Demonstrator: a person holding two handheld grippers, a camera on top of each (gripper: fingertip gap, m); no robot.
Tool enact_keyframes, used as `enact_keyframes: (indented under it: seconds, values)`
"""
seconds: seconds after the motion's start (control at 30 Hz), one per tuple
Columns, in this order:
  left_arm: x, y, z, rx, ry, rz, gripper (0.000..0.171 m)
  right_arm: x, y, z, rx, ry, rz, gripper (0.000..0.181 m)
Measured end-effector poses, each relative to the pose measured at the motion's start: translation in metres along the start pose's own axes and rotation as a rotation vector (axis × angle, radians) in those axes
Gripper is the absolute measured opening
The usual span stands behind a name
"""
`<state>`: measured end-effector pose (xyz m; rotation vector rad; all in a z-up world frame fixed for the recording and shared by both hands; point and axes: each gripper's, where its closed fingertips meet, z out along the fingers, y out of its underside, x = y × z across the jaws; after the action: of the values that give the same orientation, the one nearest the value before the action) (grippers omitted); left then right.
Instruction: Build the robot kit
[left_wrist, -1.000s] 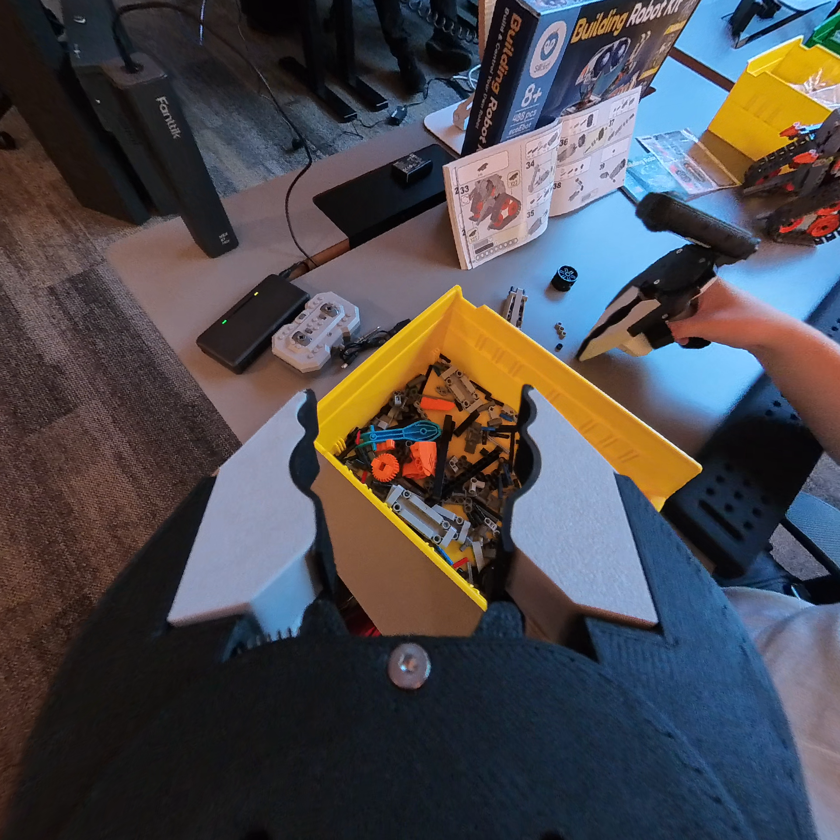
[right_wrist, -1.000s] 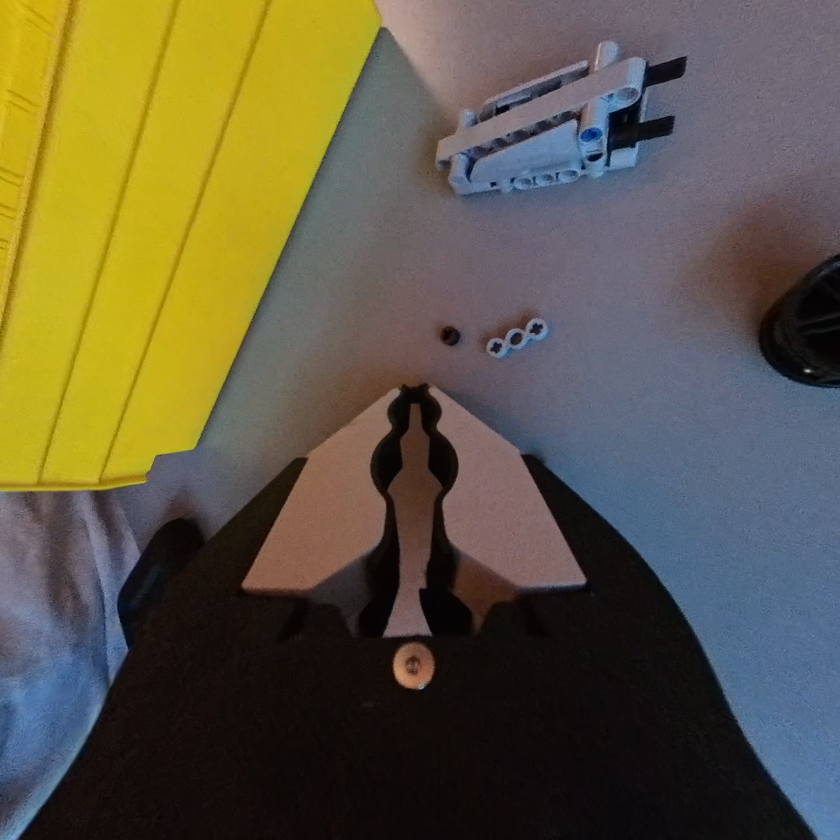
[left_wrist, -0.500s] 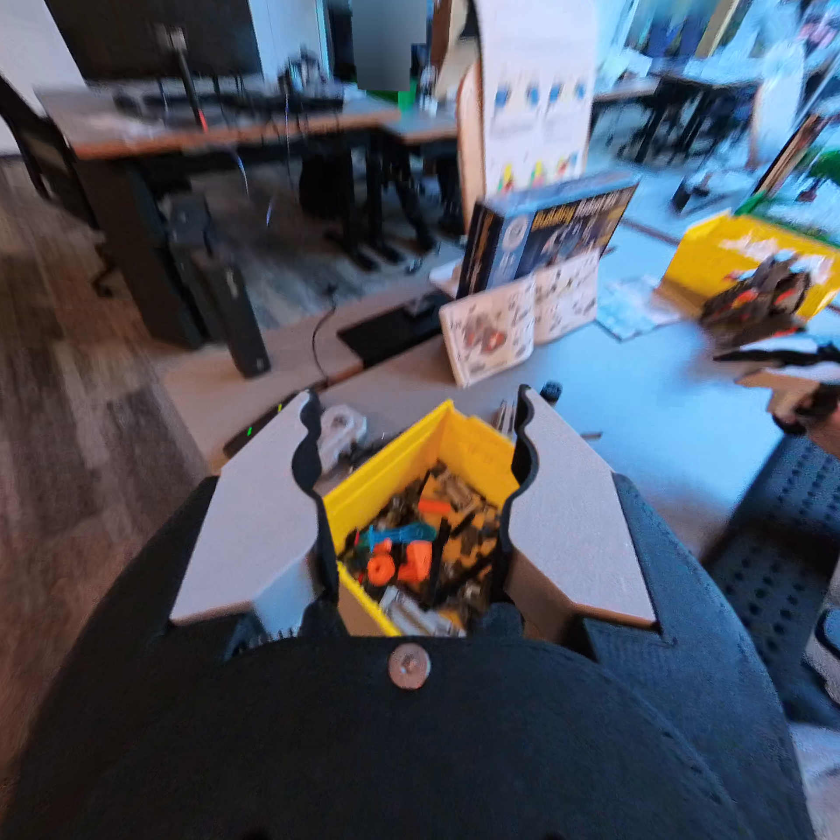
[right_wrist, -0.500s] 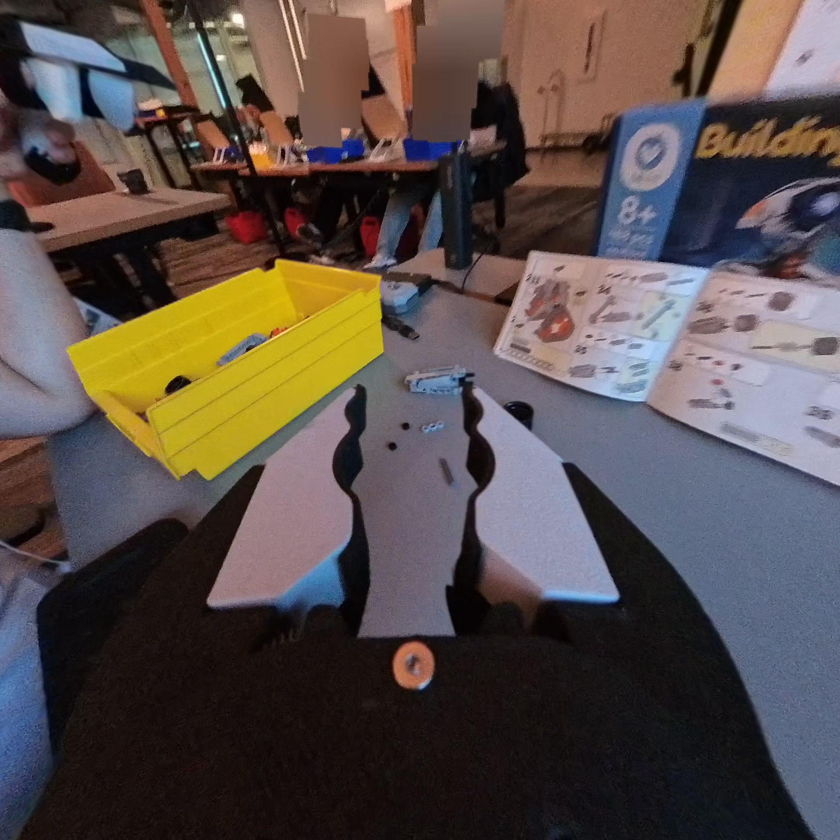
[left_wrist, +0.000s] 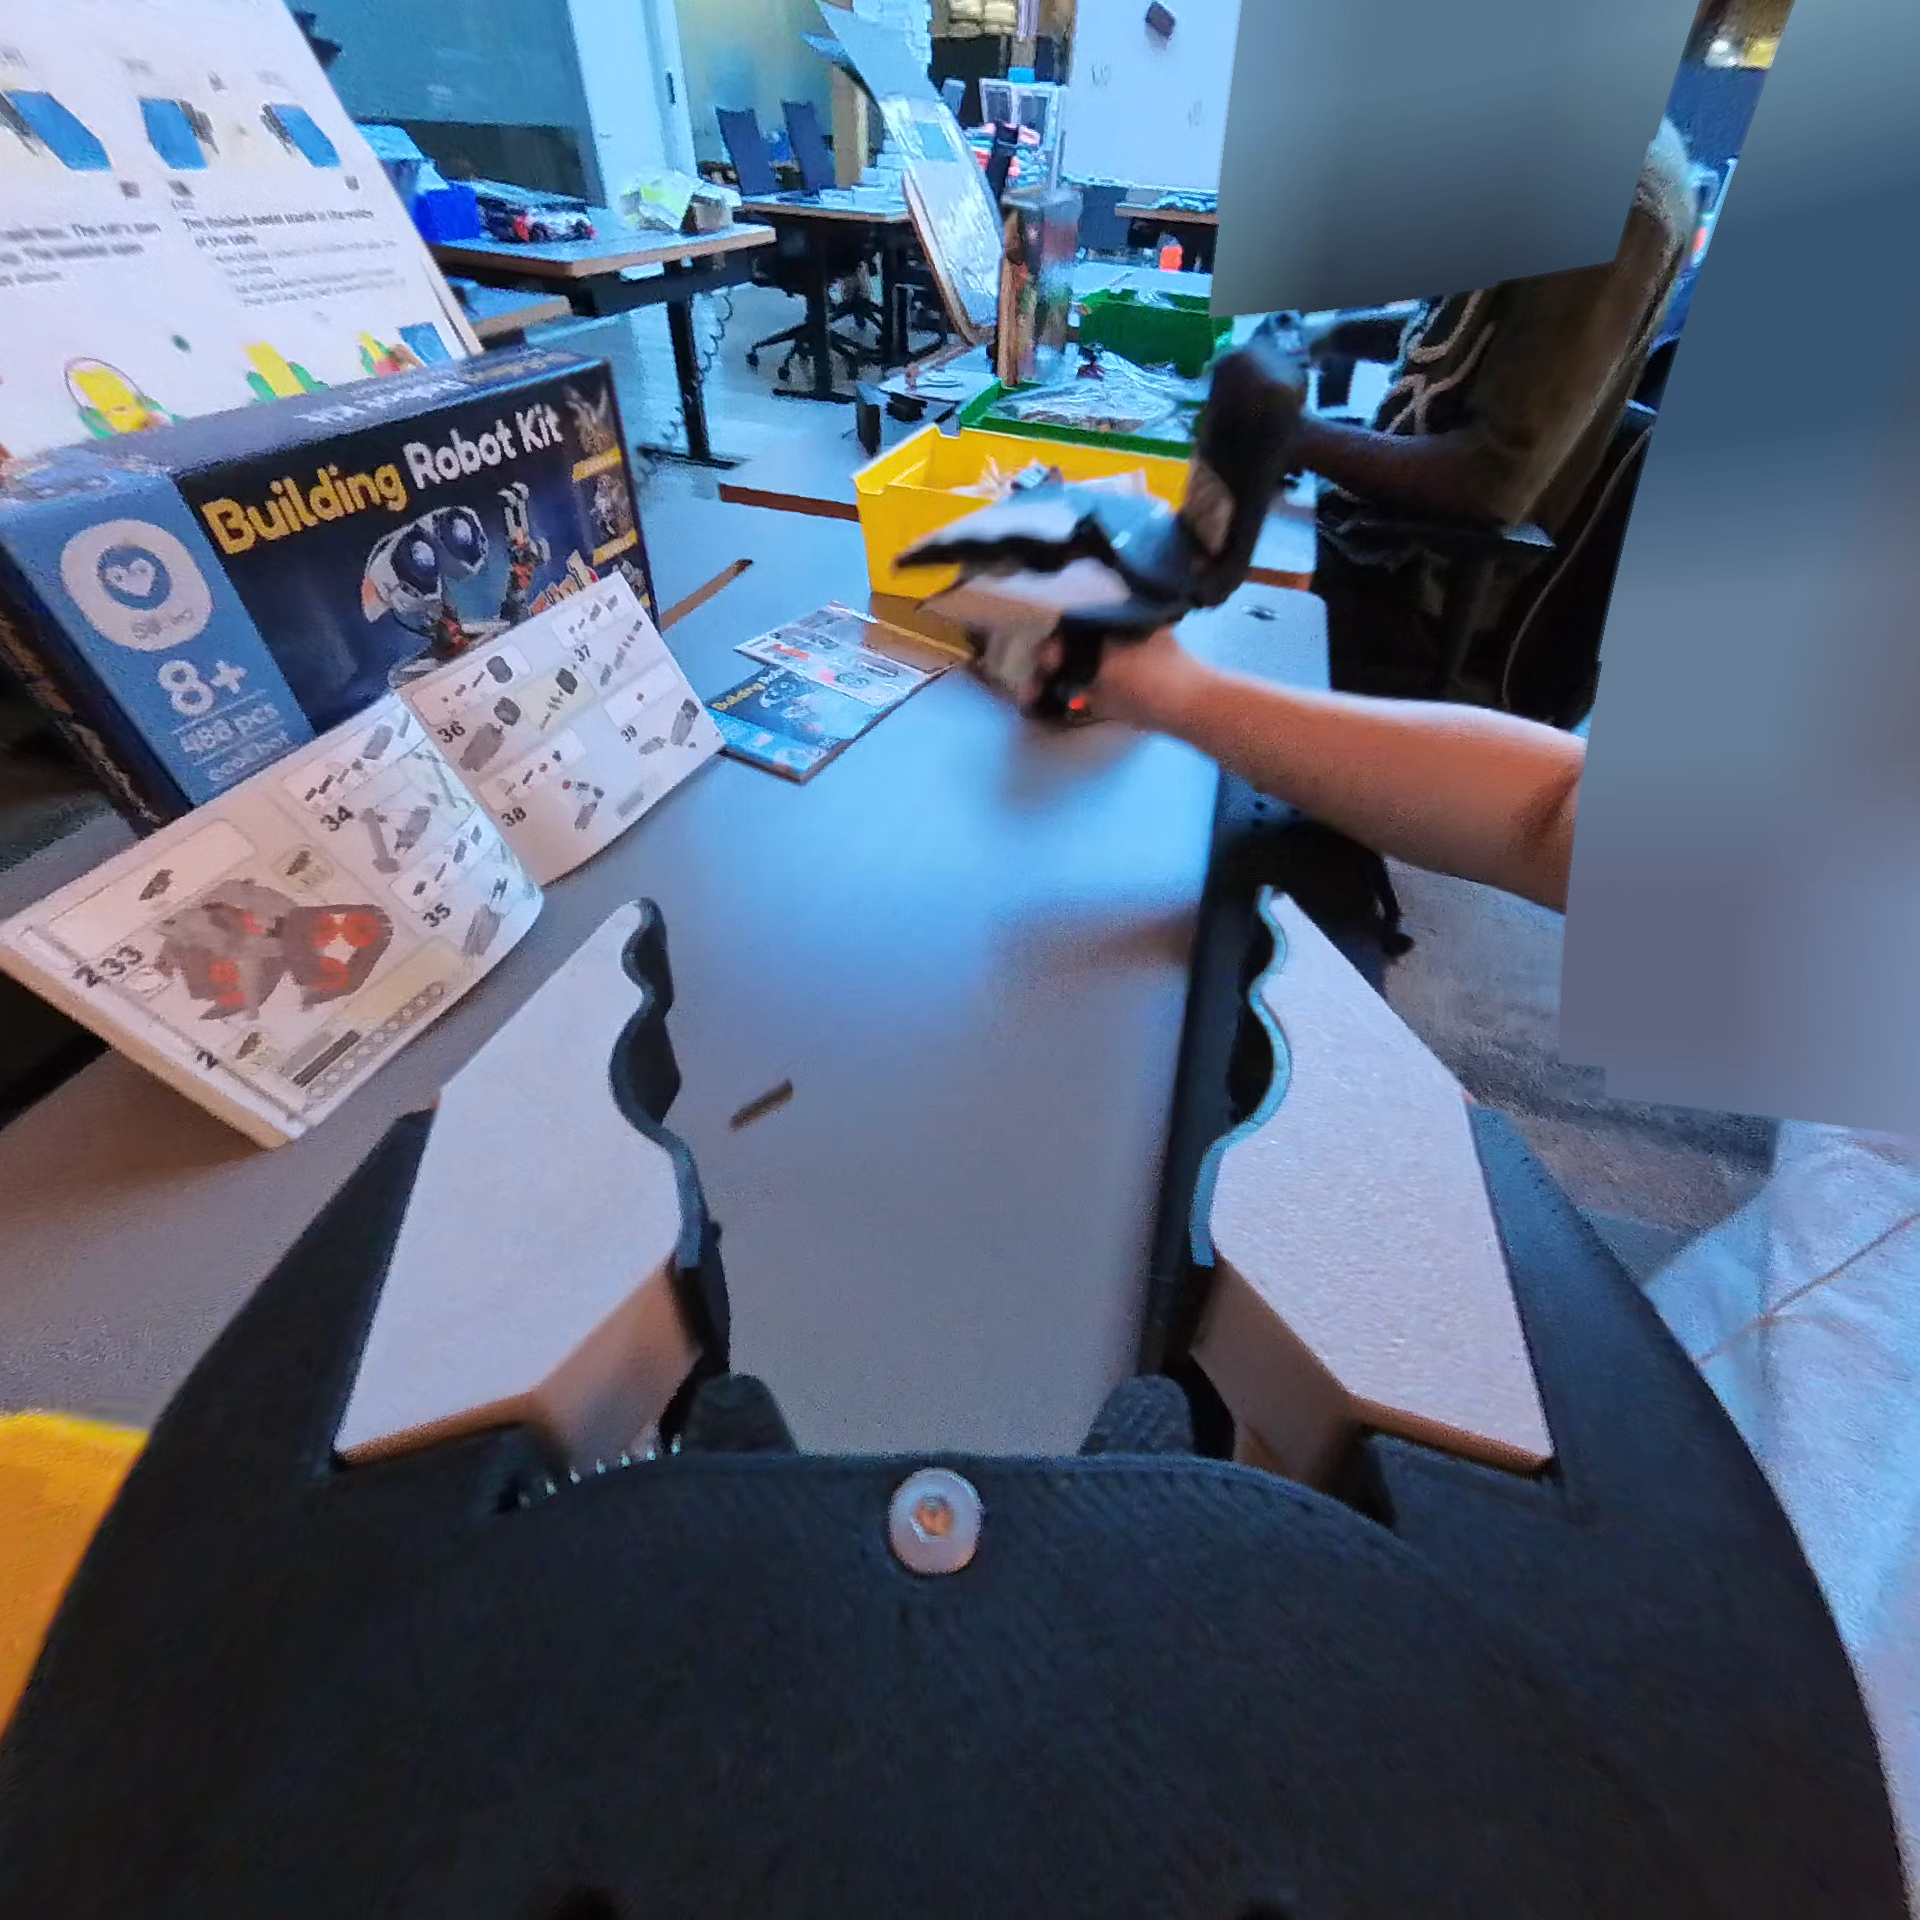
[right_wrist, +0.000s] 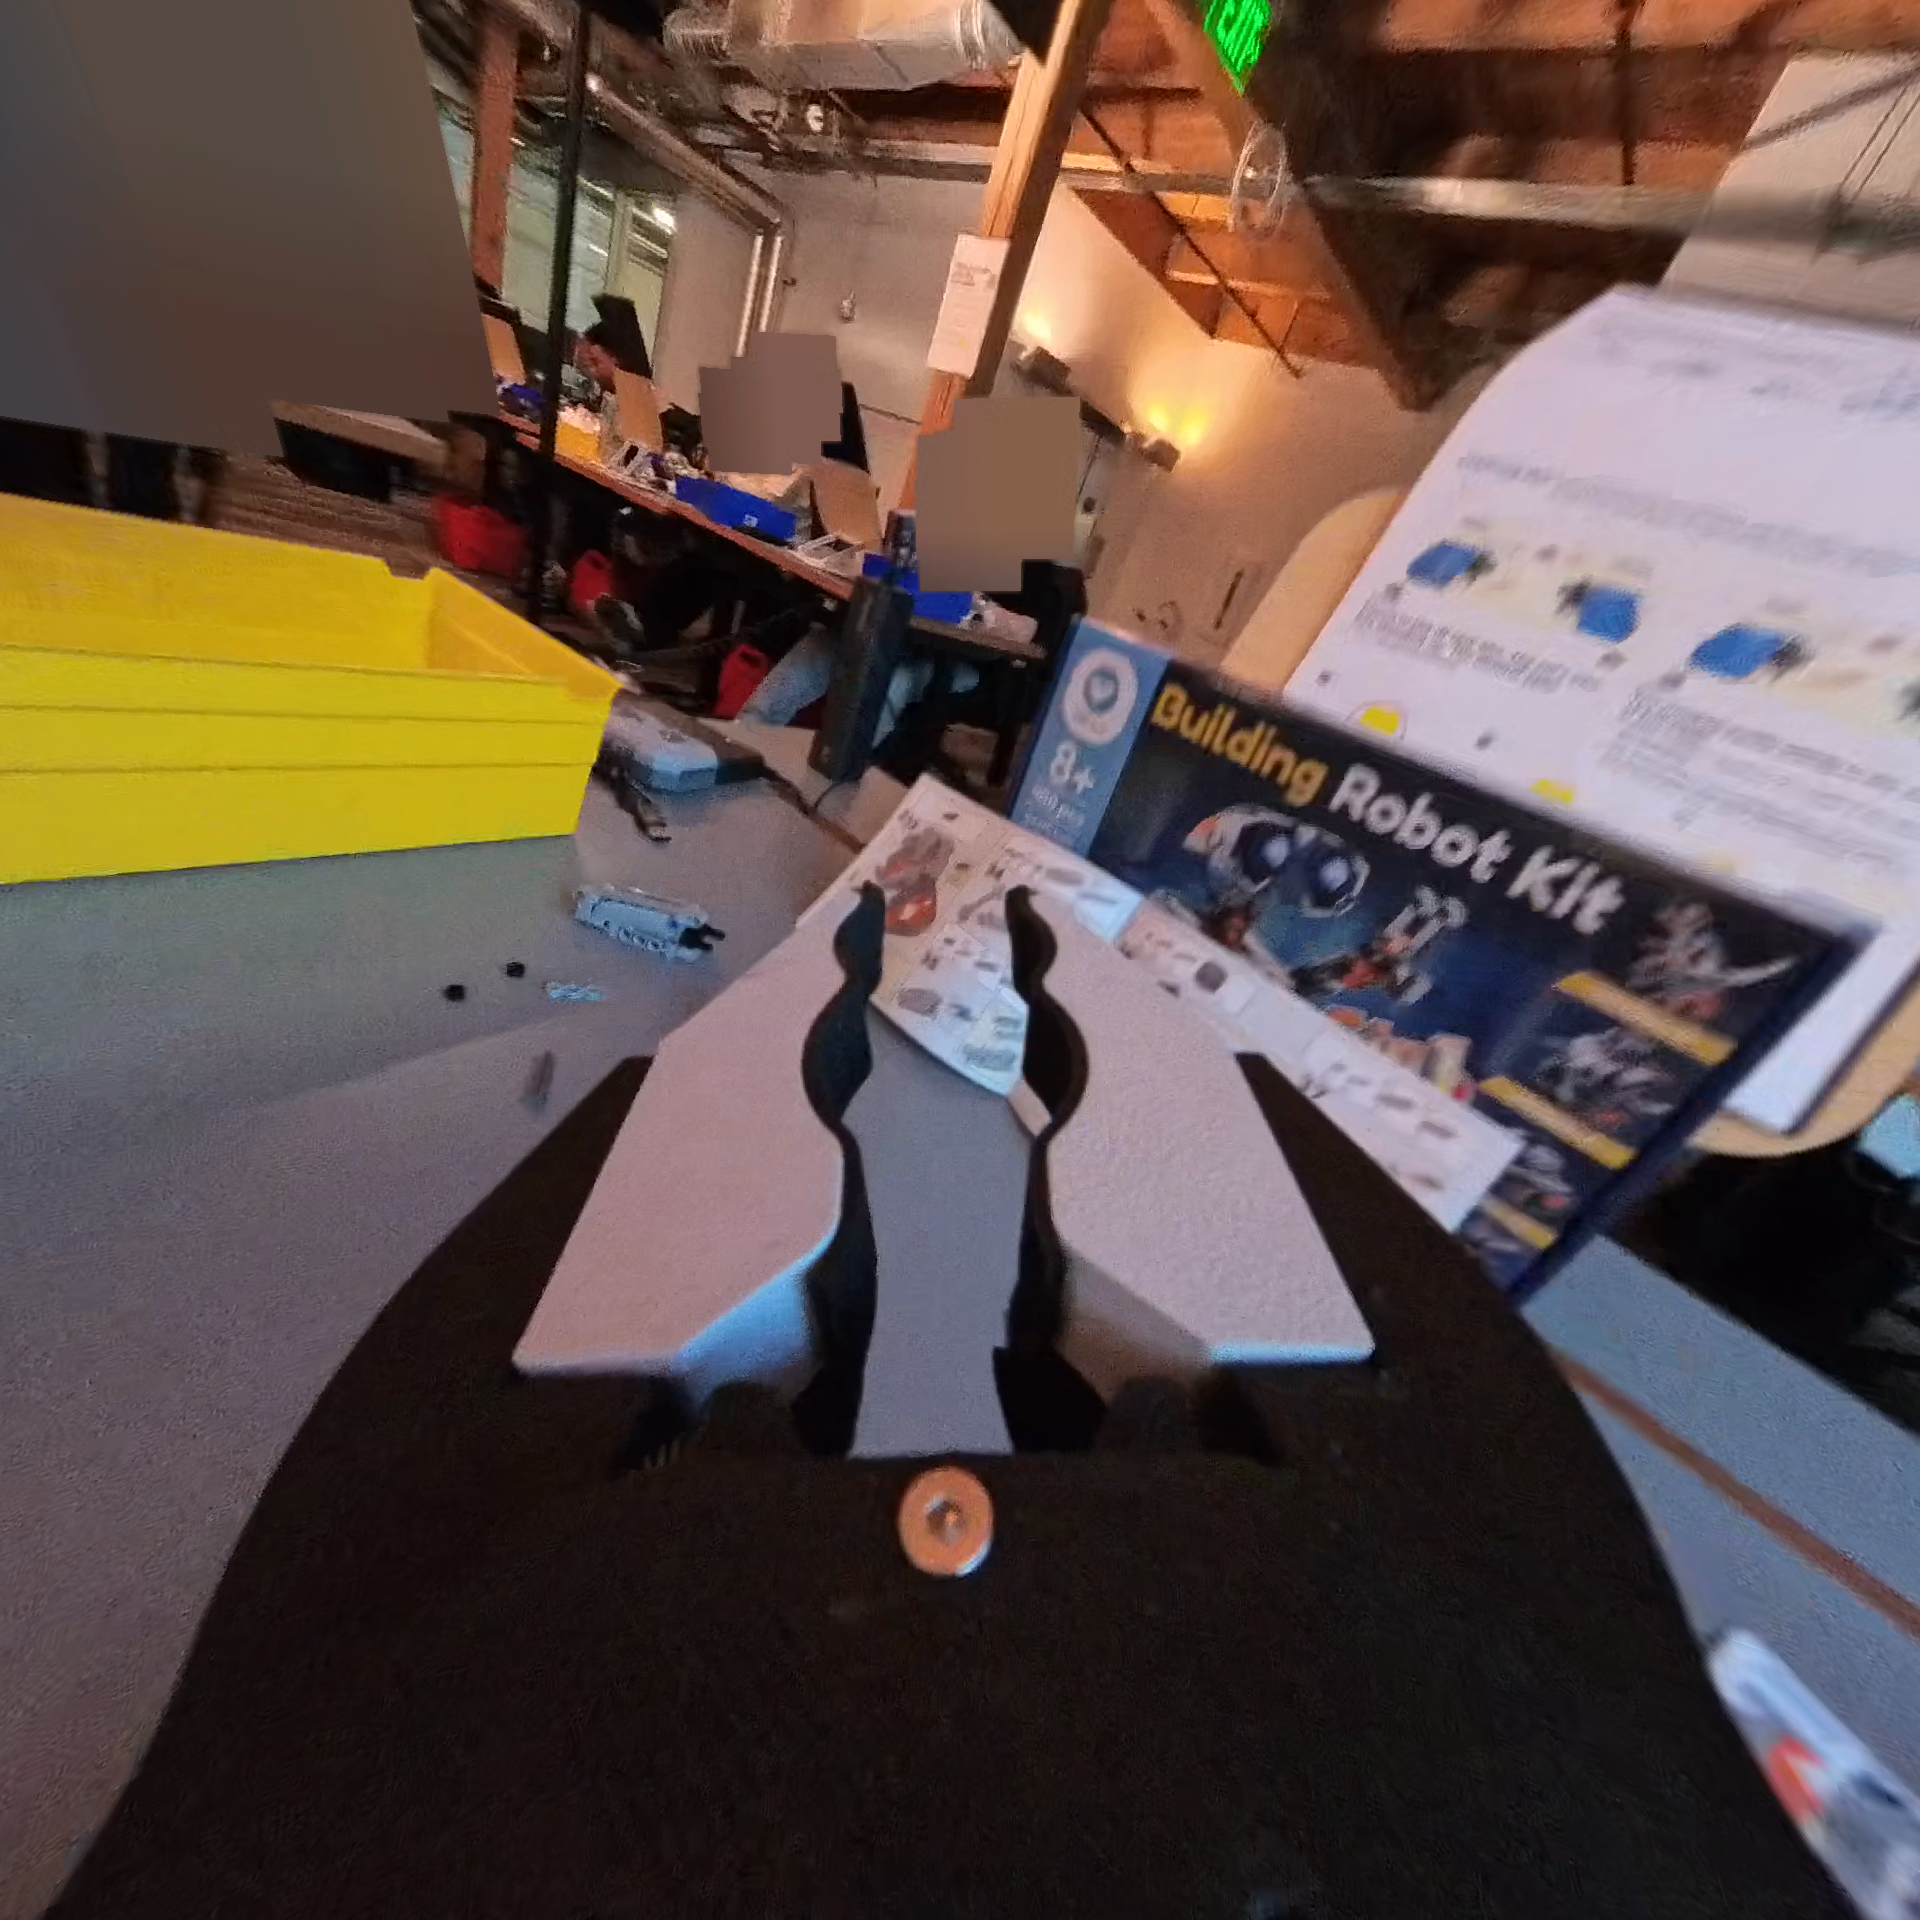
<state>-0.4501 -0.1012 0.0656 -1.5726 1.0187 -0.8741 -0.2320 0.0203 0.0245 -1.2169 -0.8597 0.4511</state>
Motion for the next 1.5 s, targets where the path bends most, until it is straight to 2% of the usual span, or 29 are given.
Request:
enact_keyframes:
  seconds: [0.07,0.13,0.17,0.2,0.27,0.33,0.43,0.5,0.57,0.63,0.77,0.93,1.0,1.07,1.17,1.23,1.3,1.43,1.5]
  values:
    - [-0.004,-0.004,0.026,0.028,-0.067,0.053,0.106,-0.012,0.045,0.027,-0.042,-0.059,0.166,0.018]
    - [-0.016,-0.013,0.045,0.032,-0.183,0.145,0.105,-0.044,0.079,0.030,-0.157,-0.179,0.344,0.012]
    - [-0.022,-0.022,0.052,0.045,-0.237,0.174,0.103,-0.061,0.083,0.023,-0.191,-0.239,0.396,0.010]
    - [-0.030,-0.032,0.057,0.073,-0.293,0.195,0.103,-0.066,0.079,0.019,-0.166,-0.259,0.361,0.008]
    - [-0.046,-0.056,0.063,0.156,-0.403,0.218,0.098,-0.043,0.072,0.019,-0.095,-0.107,0.275,0.017]
    - [-0.059,-0.081,0.062,0.259,-0.473,0.197,0.094,-0.032,0.073,0.017,-0.086,-0.039,0.302,0.020]
    - [-0.061,-0.112,0.050,0.403,-0.507,0.127,0.091,-0.014,0.080,0.012,-0.112,0.073,0.351,0.021]
    - [-0.056,-0.124,0.033,0.503,-0.530,0.095,0.084,-0.011,0.083,0.010,-0.128,0.109,0.391,0.020]
    - [-0.058,-0.124,0.012,0.570,-0.597,0.083,0.078,-0.010,0.093,0.010,-0.176,0.140,0.354,0.020]
    - [-0.060,-0.111,-0.003,0.573,-0.646,0.053,0.078,-0.014,0.103,0.013,-0.230,0.128,0.329,0.020]
    - [-0.044,-0.064,-0.016,0.454,-0.620,-0.051,0.079,-0.014,0.105,0.016,-0.252,0.118,0.252,0.016]
    - [-0.027,0.002,-0.066,0.321,-0.804,-0.088,0.074,-0.017,0.112,0.015,-0.293,0.069,0.276,0.012]
    - [-0.022,0.027,-0.093,0.248,-0.884,-0.114,0.073,-0.018,0.118,0.015,-0.331,0.049,0.301,0.011]
    - [-0.019,0.046,-0.130,0.160,-0.998,-0.102,0.063,-0.020,0.117,0.016,-0.324,0.029,0.296,0.013]
    - [-0.019,0.064,-0.195,-0.047,-1.202,-0.040,0.058,-0.029,0.114,0.018,-0.318,-0.031,0.285,0.016]
    - [-0.017,0.074,-0.230,-0.190,-1.278,-0.031,0.056,-0.033,0.116,0.020,-0.330,-0.059,0.287,0.016]
    - [-0.015,0.084,-0.242,-0.274,-1.242,-0.064,0.049,-0.037,0.116,0.020,-0.339,-0.086,0.279,0.016]
    - [-0.017,0.124,-0.213,-0.401,-0.912,-0.299,0.030,-0.039,0.121,0.017,-0.377,-0.085,0.202,0.016]
    - [-0.021,0.154,-0.197,-0.529,-0.759,-0.446,0.015,-0.038,0.124,0.016,-0.395,-0.076,0.162,0.016]
